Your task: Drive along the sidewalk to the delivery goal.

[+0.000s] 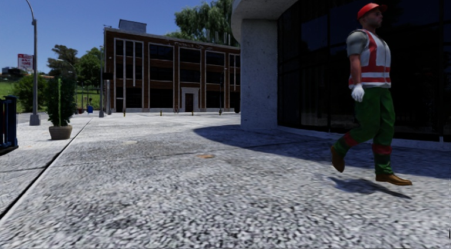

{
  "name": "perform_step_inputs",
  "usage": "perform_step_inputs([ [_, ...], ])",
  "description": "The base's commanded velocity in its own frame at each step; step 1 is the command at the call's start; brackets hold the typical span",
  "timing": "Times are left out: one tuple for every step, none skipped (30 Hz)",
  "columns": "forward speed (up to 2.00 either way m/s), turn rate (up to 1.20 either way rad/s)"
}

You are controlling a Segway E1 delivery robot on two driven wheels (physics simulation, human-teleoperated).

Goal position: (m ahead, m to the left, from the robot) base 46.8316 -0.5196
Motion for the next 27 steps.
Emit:
perform_step_inputs([
  [1.54, 0.73],
  [1.54, 0.73],
  [1.54, 0.73],
  [1.55, 0.73],
  [1.55, 0.73],
  [1.55, 0.73],
  [1.56, 0.73],
  [1.58, 0.73],
  [1.58, 0.73],
  [1.61, 0.73],
  [1.63, 0.68],
  [1.64, 0.53],
  [1.65, 0.30],
  [1.67, 0.00],
  [1.67, 0.00],
  [1.68, 0.00],
  [1.68, 0.00],
  [1.69, 0.00],
  [1.70, 0.00],
  [1.70, 0.00],
  [1.71, 0.00],
  [1.71, 0.00],
  [1.72, 0.00],
  [1.74, 0.00],
  [1.75, 0.00],
  [1.75, 0.00],
  [1.75, 0.00],
])
